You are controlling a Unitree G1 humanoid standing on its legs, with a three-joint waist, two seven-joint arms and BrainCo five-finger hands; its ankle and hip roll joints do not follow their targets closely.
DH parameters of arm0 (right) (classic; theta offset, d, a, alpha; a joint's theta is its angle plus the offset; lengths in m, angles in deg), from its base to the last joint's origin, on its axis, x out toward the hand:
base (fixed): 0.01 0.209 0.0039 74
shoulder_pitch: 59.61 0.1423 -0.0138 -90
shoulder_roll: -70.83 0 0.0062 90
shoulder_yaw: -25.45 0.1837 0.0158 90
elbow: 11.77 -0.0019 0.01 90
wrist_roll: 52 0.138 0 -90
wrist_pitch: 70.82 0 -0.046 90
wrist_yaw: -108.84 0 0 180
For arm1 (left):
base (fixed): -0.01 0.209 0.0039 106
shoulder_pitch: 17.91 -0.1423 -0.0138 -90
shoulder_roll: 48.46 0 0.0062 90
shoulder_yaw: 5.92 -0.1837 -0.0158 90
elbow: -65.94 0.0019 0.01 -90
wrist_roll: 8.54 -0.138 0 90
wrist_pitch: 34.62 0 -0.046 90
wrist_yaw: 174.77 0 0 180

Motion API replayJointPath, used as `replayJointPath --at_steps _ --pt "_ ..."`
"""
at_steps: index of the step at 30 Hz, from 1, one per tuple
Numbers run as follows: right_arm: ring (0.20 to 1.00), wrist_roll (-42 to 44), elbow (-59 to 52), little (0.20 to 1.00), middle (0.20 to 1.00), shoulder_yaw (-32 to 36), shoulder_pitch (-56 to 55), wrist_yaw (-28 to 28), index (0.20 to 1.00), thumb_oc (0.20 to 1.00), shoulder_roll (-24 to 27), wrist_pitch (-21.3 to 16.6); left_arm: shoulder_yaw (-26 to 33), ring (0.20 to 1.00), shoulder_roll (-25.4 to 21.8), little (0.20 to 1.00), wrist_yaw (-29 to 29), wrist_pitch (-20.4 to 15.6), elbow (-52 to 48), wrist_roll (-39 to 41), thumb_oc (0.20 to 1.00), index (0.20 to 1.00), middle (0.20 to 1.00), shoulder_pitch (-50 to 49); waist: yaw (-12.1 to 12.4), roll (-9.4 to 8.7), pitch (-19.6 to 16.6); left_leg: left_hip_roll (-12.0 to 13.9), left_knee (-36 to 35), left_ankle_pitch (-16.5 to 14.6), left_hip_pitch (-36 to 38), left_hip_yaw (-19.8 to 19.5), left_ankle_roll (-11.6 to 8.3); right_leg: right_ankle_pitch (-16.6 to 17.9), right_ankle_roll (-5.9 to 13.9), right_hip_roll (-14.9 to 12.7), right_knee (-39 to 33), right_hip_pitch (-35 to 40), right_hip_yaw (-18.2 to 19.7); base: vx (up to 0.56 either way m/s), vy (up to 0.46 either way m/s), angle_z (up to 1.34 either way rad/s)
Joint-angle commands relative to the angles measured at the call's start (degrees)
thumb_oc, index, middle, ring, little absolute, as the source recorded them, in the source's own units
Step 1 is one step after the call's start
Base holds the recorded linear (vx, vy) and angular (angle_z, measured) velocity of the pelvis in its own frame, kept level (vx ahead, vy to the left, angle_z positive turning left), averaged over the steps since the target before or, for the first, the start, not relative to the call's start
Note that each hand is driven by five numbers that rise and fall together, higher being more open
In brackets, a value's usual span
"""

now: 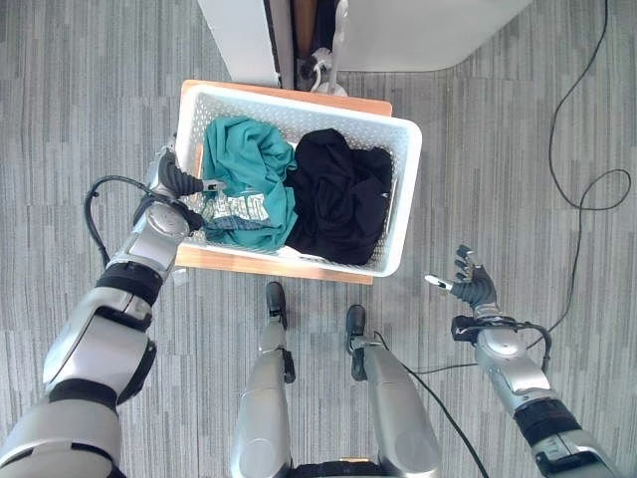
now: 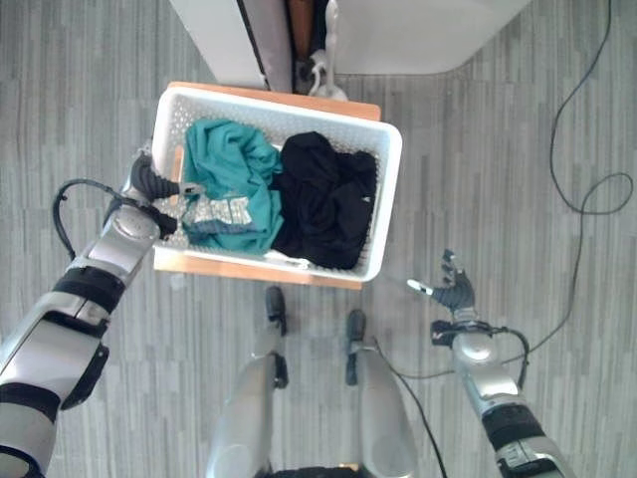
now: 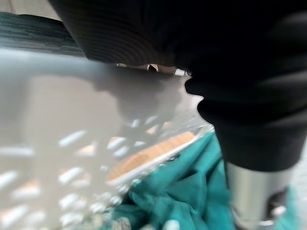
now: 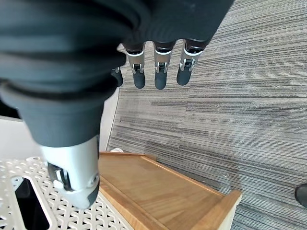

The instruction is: Grab the laundry basket,head to the washer,open it,put in the laundry and shut it.

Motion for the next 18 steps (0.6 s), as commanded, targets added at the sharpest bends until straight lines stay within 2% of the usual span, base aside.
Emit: replayJointPath --at_steps 1,5,12,16,18 --pt "1.000 1.57 -3.10 1.000 1.000 1.80 -0.61 0.41 1.000 1.000 1.96 -3.62 2.00 1.000 0.89 1.000 0.36 -0.54 3.77 -0.43 1.000 1.000 1.000 4.28 -0.14 -2.40 -1.25 3.26 7.67 -10.30 1.44 -0.39 -1.67 9.52 3.46 -3.90 -14.38 3.14 0.01 0.01 -0.003 -0.11" --pt "1.000 5.35 -5.14 1.000 1.000 0.66 -0.14 -0.37 1.000 1.000 2.18 -4.58 1.77 1.000 1.73 1.000 0.87 -0.28 8.41 0.36 1.000 1.000 1.000 5.99 -0.54 -2.97 -1.10 3.44 8.20 -10.57 1.16 -0.25 -1.64 9.82 3.63 -3.74 -14.24 2.69 0.44 0.00 0.000 -0.04" --pt "1.000 10.39 -9.45 1.000 1.000 -0.62 2.85 0.83 1.000 1.000 1.65 -6.53 0.98 1.000 3.16 1.000 0.39 -0.51 10.13 1.86 1.000 1.000 1.000 6.51 -0.11 -2.62 -0.91 3.65 9.34 -11.13 0.88 -0.02 -1.69 9.93 3.67 -3.73 -14.03 2.49 1.02 0.01 0.004 -0.02" --pt "1.000 4.83 -7.12 1.000 1.000 -3.91 8.47 3.55 1.000 1.000 2.13 -4.22 0.44 1.000 4.69 1.000 -0.14 -0.63 9.05 2.25 1.000 1.000 1.000 6.45 0.76 -1.91 -1.04 3.42 9.51 -11.45 1.03 -0.14 -1.61 9.80 3.53 -3.86 -13.83 2.64 0.99 0.00 0.000 0.00" --pt "1.000 2.83 -1.99 1.000 1.000 -6.07 13.75 5.49 1.000 1.000 1.28 -2.94 -0.17 1.000 5.78 1.000 -0.52 -0.54 8.59 2.35 1.000 1.000 1.000 6.65 1.34 -1.37 -1.16 3.22 9.58 -11.48 1.01 -0.28 -1.54 9.80 3.45 -4.01 -13.75 2.72 0.96 0.00 0.000 0.00"
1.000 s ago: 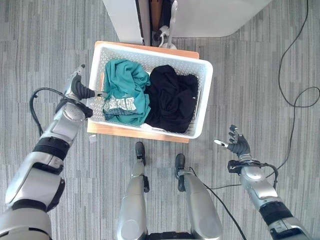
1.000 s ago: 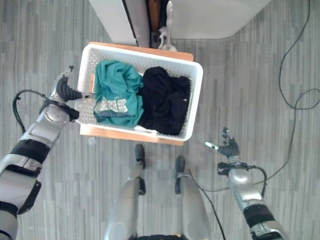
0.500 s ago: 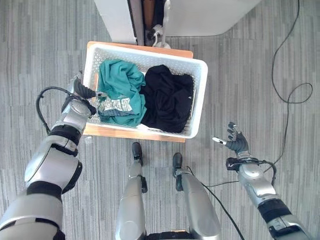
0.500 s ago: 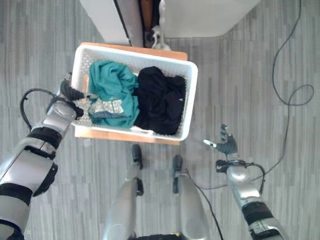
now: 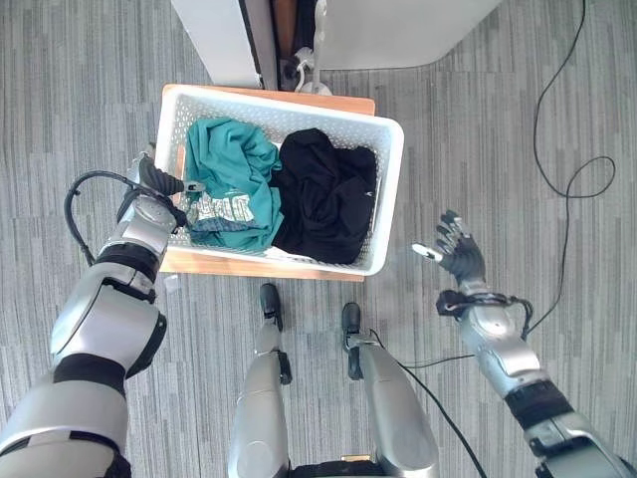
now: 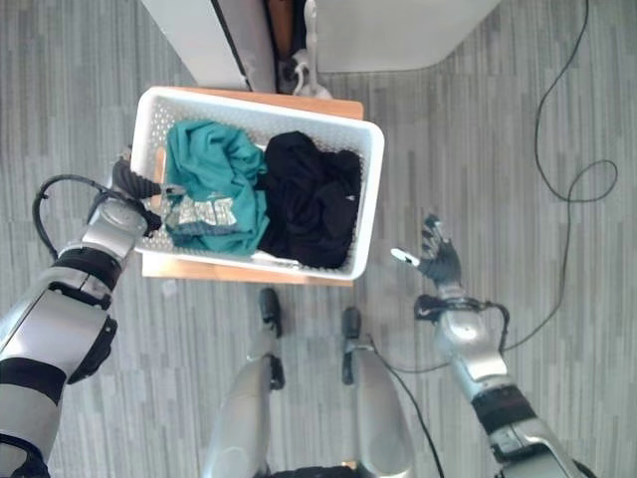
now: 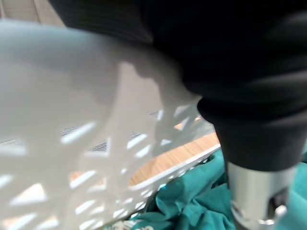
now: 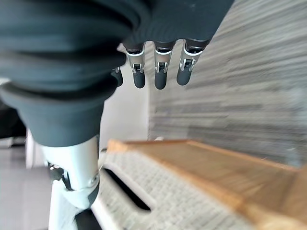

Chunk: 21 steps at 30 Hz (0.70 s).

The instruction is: Grab the laundry basket,head to the washer,open it,put in the laundry and shut it.

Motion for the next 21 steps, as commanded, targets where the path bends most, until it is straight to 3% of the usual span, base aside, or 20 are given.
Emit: replayJointPath --at_steps 1,11,21 --pt "1.000 -4.60 5.10 1.000 1.000 0.09 5.22 4.43 1.000 1.000 0.61 0.48 -0.30 1.000 4.04 1.000 -0.86 -0.38 2.78 0.43 1.000 1.000 1.000 3.30 1.12 -0.78 -1.23 2.86 9.54 -11.47 0.89 -1.29 -1.56 9.22 3.37 -4.35 -13.71 3.04 -0.15 0.00 0.000 0.00" --pt "1.000 -6.26 15.80 1.000 1.000 -4.10 15.60 7.95 1.000 1.000 -4.12 3.79 -2.71 1.000 7.43 1.000 -2.10 0.01 -0.86 1.71 1.000 1.000 1.000 4.65 3.11 0.66 -0.21 1.63 9.86 -11.48 -0.43 -1.93 -1.01 9.21 3.43 -5.57 -13.19 2.58 -1.03 0.00 0.020 0.01" --pt "1.000 -8.32 18.91 1.000 1.000 -4.65 16.92 11.05 1.000 1.000 -8.57 7.91 -3.52 1.000 8.62 1.000 -3.67 0.77 -3.81 2.32 1.000 1.000 1.000 3.59 3.84 1.12 0.14 0.30 11.06 -12.50 -1.72 -1.89 -0.17 9.32 3.78 -6.67 -12.69 2.10 -1.10 0.01 0.057 0.02"
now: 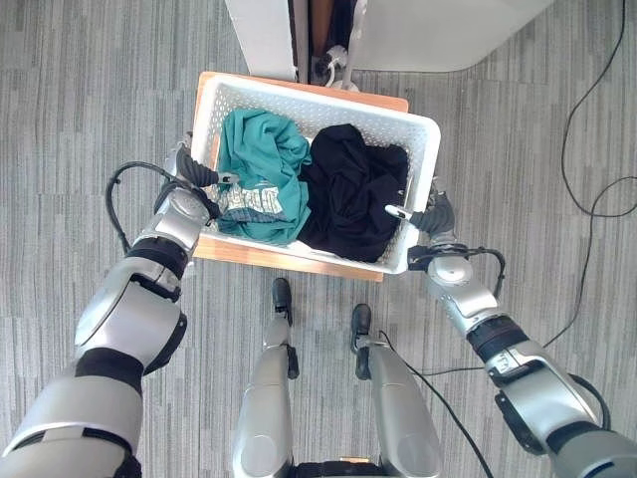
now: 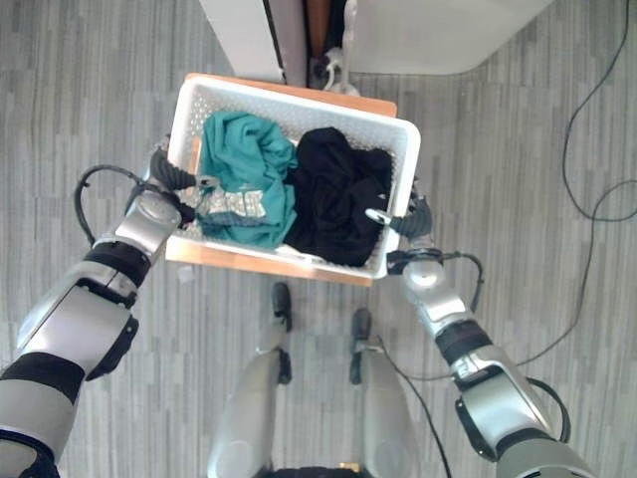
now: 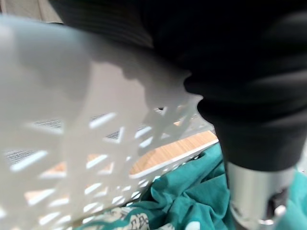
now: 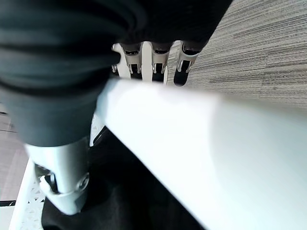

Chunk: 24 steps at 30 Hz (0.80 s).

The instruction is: Grab the laundry basket,head to the washer,open it,put in the laundry and shut it.

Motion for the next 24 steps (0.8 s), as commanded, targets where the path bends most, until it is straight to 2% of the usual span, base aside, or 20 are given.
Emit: replayJointPath --at_steps 1,11,12,13,14,15,16,17,24 --pt "1.000 -1.02 2.65 1.000 1.000 -0.49 0.90 1.78 1.000 1.000 -3.05 3.55 -0.76 1.000 4.45 1.000 -1.10 -0.85 0.38 0.53 1.000 1.000 1.000 2.72 0.93 0.27 0.22 1.37 10.15 -12.46 -0.59 -1.44 -0.36 9.73 3.47 -5.35 -14.00 3.23 -0.61 0.02 0.074 -0.02" --pt "1.000 4.76 3.66 1.000 1.000 -1.30 0.32 0.69 1.000 1.000 -6.51 3.24 -0.70 1.000 4.33 1.000 -2.05 -0.69 -2.74 1.10 1.000 1.000 1.000 0.59 1.69 -0.19 0.38 0.25 12.82 -14.57 -1.43 -0.91 0.60 10.02 3.97 -6.47 -13.38 3.27 -0.01 0.03 0.069 -0.02" --pt "1.000 4.83 3.37 1.000 1.000 -1.48 0.08 0.43 1.000 1.000 -6.54 3.33 -0.57 0.853 4.24 0.853 -2.11 -0.65 -3.16 1.04 0.853 0.853 0.853 0.36 1.72 -0.24 0.38 0.15 13.03 -14.73 -1.53 -0.87 0.69 10.05 3.99 -6.55 -13.31 3.19 0.06 0.02 0.037 -0.03" --pt "1.000 4.82 3.35 1.000 1.000 -1.49 0.06 0.43 1.000 1.000 -6.54 3.34 -0.55 0.576 4.22 0.576 -2.11 -0.63 -3.20 1.03 0.576 0.576 0.576 0.32 1.71 -0.24 0.38 0.15 13.06 -14.75 -1.55 -0.87 0.70 10.04 4.00 -6.55 -13.30 3.18 0.06 0.02 0.048 -0.05" --pt "1.000 5.49 3.00 1.000 1.000 -2.35 -0.24 -0.48 1.000 1.000 -6.52 3.49 -0.45 0.200 4.12 0.200 -2.20 -0.65 -3.26 1.08 0.200 0.200 0.200 0.29 1.75 -0.47 0.38 0.03 13.57 -15.01 -1.80 -0.77 0.89 10.09 4.02 -6.70 -13.17 2.98 0.14 0.02 0.045 -0.03" --pt "0.630 5.72 2.34 0.630 0.630 -2.77 -0.42 -0.92 0.630 0.630 -6.34 3.56 -0.58 0.200 3.78 0.200 -2.03 -0.60 -3.22 0.62 0.200 0.200 0.200 0.18 1.76 -0.67 0.39 0.00 13.66 -15.09 -1.94 -0.70 0.96 10.18 4.10 -6.78 -13.13 2.78 0.18 0.03 0.053 -0.02" --pt "0.630 5.79 1.84 0.630 0.630 -3.15 -0.77 -1.51 0.630 0.630 -6.16 3.57 -0.72 0.200 3.54 0.200 -1.92 -0.61 -3.35 0.33 0.200 0.200 0.200 0.11 1.75 -0.79 0.39 -0.02 13.77 -15.14 -2.05 -0.61 0.99 10.24 4.13 -6.86 -13.13 2.67 0.19 0.04 0.043 -0.04" --pt "0.200 7.04 1.05 0.200 0.200 -3.72 -1.69 -2.76 0.200 0.200 -5.75 3.30 -1.25 0.200 2.46 0.200 -1.78 -0.76 -4.72 -0.75 0.200 0.200 0.200 -0.13 1.83 -1.07 0.39 -0.03 13.99 -15.25 -2.26 -0.51 1.06 10.31 4.18 -6.94 -13.13 2.55 0.27 0.03 0.027 -0.05" --pt "0.200 8.57 -2.69 0.200 0.200 -3.11 -4.20 -3.27 0.200 0.200 -4.89 1.75 0.38 0.200 -0.23 0.200 -2.45 -1.80 -10.52 -1.02 0.200 0.200 0.200 -2.58 1.92 -1.63 0.39 -0.06 14.23 -15.60 -2.64 -0.41 1.12 10.47 4.21 -7.14 -13.30 2.27 0.17 0.01 0.005 -0.01"
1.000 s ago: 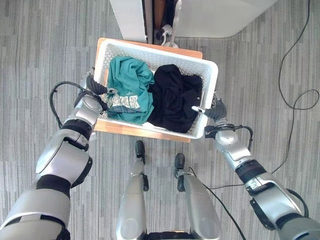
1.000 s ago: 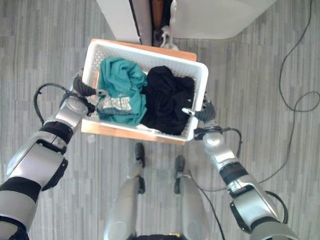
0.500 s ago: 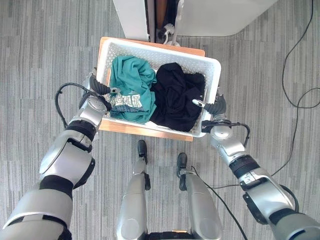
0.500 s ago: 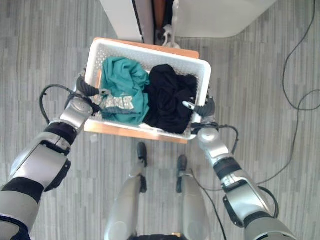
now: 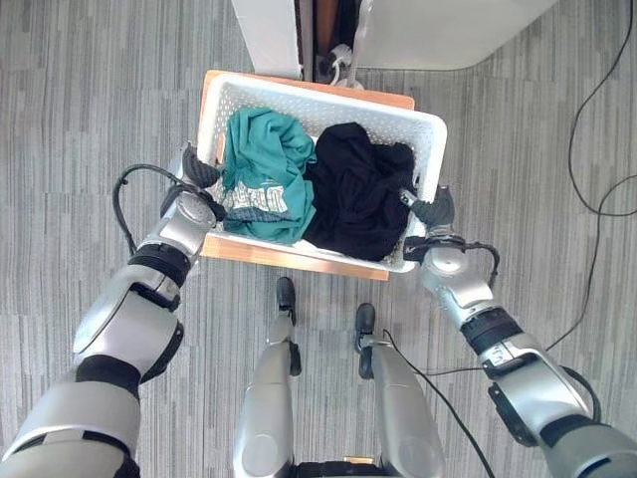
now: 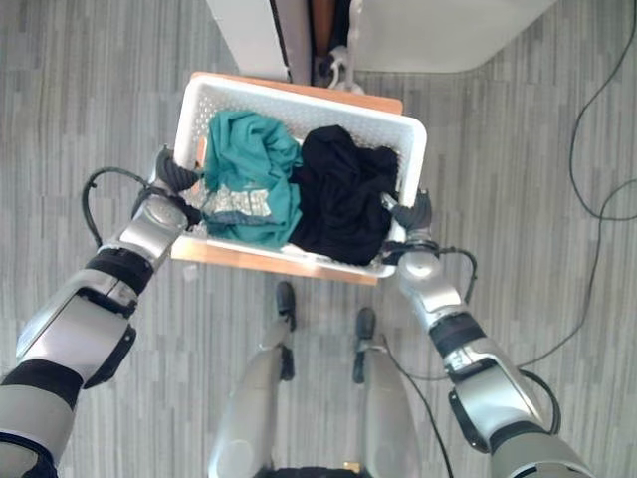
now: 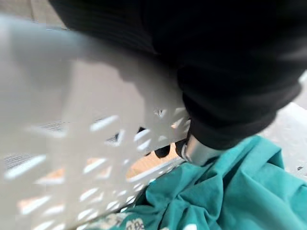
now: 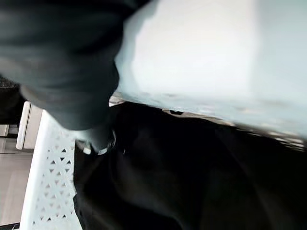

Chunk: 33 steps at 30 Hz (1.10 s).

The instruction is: Grab the laundry basket,head to the washer,open it,put in the laundry and shut it.

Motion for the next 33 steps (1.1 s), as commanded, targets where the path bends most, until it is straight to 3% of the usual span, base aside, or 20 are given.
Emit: replayJointPath --at_steps 1,12,17,19,23,33 --pt "0.200 0.75 -3.70 0.200 0.200 -3.17 -6.38 -4.22 0.200 0.200 -4.01 0.32 1.05 0.200 1.49 0.200 -0.71 -2.95 -2.27 -0.73 0.200 0.200 0.200 1.04 0.51 -1.80 0.47 0.02 11.50 -14.32 -0.87 -1.24 0.24 10.33 4.00 -6.88 -13.85 3.62 -1.06 0.00 0.000 0.00" --pt "0.200 4.43 -14.08 0.200 0.200 0.84 -14.31 -5.44 0.200 0.200 -1.96 -3.25 4.43 0.200 -2.65 0.200 -0.43 -4.75 -14.84 -2.98 0.200 0.200 0.200 -7.07 0.31 -2.62 -0.20 0.33 11.24 -14.86 0.55 -1.55 0.20 10.05 4.03 -6.64 -13.98 4.67 -0.85 0.01 -0.002 0.00" --pt "0.200 7.24 -17.28 0.200 0.200 2.75 -18.46 -7.59 0.200 0.200 0.22 -3.73 3.73 0.200 -4.20 0.200 0.70 -4.46 -20.82 -9.06 0.200 0.200 0.200 -11.15 0.23 -3.41 -1.75 0.57 10.04 -15.31 3.50 -1.76 0.08 9.62 4.24 -6.55 -14.40 7.08 -0.69 0.05 -0.012 0.02" --pt "0.200 9.89 -19.12 0.200 0.200 3.95 -21.53 -10.08 0.200 0.200 1.74 -4.25 1.79 0.200 -6.44 0.200 2.21 -4.53 -25.66 -18.18 0.200 0.200 0.200 -14.22 0.23 -4.56 -3.13 0.39 9.01 -14.73 5.78 -1.64 0.42 10.12 4.19 -6.68 -14.61 8.69 -0.83 0.00 0.000 0.00" --pt "0.200 12.47 -19.27 0.200 0.200 5.54 -24.77 -12.80 0.200 0.200 2.96 -2.88 2.05 0.200 -6.62 0.200 5.40 -5.38 -31.80 -20.77 0.200 0.200 0.200 -20.06 0.90 -5.67 -4.23 0.71 8.72 -16.06 10.23 -1.37 0.60 9.80 4.52 -6.12 -15.10 12.86 -0.92 0.10 -0.024 -0.06" --pt "0.200 16.78 -19.93 0.200 0.200 9.66 -28.42 -16.87 0.200 0.200 5.84 -0.33 -2.24 0.200 2.44 0.200 11.56 -6.59 -37.33 -22.72 0.200 0.200 0.200 -23.77 0.35 -7.23 -11.19 0.88 5.05 -17.27 21.74 -1.17 1.36 6.77 4.92 -5.33 -14.62 21.80 -1.39 0.10 0.007 -0.01"
